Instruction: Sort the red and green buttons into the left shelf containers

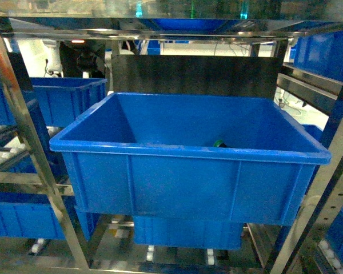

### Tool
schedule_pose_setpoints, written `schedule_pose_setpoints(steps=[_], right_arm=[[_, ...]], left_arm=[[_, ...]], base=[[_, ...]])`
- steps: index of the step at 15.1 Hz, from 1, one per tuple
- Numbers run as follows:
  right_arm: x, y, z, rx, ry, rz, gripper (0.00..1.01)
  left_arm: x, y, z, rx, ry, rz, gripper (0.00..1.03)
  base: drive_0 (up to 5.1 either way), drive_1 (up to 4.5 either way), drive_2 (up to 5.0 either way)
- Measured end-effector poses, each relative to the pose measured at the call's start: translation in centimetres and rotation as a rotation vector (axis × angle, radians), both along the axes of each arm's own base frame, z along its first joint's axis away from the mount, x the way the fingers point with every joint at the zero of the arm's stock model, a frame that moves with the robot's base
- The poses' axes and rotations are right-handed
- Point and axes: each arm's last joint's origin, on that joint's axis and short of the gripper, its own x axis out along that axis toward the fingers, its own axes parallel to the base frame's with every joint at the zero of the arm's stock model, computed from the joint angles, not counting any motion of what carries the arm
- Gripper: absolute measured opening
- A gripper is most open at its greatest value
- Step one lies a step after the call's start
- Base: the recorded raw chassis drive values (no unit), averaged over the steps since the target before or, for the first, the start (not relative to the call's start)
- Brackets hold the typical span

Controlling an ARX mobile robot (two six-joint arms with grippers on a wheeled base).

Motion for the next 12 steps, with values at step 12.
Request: schedule_pose_setpoints(steps=[12], right_arm=[[0.00, 0.00, 0.00, 0.000, 0.000, 0.000, 0.98]], left_arm=[[0.00, 0.00, 0.00, 0.000, 0.000, 0.000, 0.98]], base=[[0.0, 0.00, 0.0]])
